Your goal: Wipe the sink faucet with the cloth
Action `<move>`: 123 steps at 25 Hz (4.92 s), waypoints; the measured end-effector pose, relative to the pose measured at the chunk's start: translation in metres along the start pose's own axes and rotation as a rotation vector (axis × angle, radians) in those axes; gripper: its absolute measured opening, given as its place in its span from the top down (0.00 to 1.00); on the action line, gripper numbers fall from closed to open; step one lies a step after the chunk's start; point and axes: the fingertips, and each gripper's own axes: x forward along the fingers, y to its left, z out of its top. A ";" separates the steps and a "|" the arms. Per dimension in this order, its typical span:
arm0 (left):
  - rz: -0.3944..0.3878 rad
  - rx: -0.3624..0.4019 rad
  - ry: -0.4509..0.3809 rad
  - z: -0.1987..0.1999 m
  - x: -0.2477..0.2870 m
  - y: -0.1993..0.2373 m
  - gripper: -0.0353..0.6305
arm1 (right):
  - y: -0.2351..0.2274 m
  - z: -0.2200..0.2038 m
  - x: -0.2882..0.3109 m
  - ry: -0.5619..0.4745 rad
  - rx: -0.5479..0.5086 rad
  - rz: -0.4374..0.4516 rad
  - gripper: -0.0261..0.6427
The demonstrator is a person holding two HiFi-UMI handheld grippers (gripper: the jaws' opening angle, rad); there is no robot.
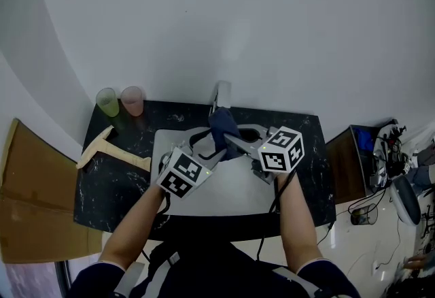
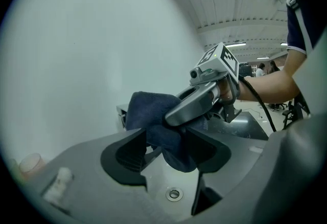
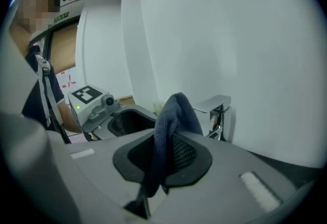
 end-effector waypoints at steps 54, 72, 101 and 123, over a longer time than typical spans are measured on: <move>0.026 -0.093 -0.003 -0.004 0.054 0.085 0.85 | -0.041 -0.029 0.006 -0.115 0.151 -0.338 0.74; 0.066 -0.074 -0.057 -0.009 -0.021 0.079 0.85 | -0.025 -0.009 0.003 -0.217 0.172 -0.319 0.69; 0.086 -0.049 -0.087 0.028 0.075 0.146 0.85 | -0.035 -0.023 0.024 -0.058 -0.091 -0.445 0.95; 0.022 0.029 0.322 -0.096 0.119 0.131 0.86 | -0.034 -0.023 0.023 -0.088 -0.074 -0.431 0.95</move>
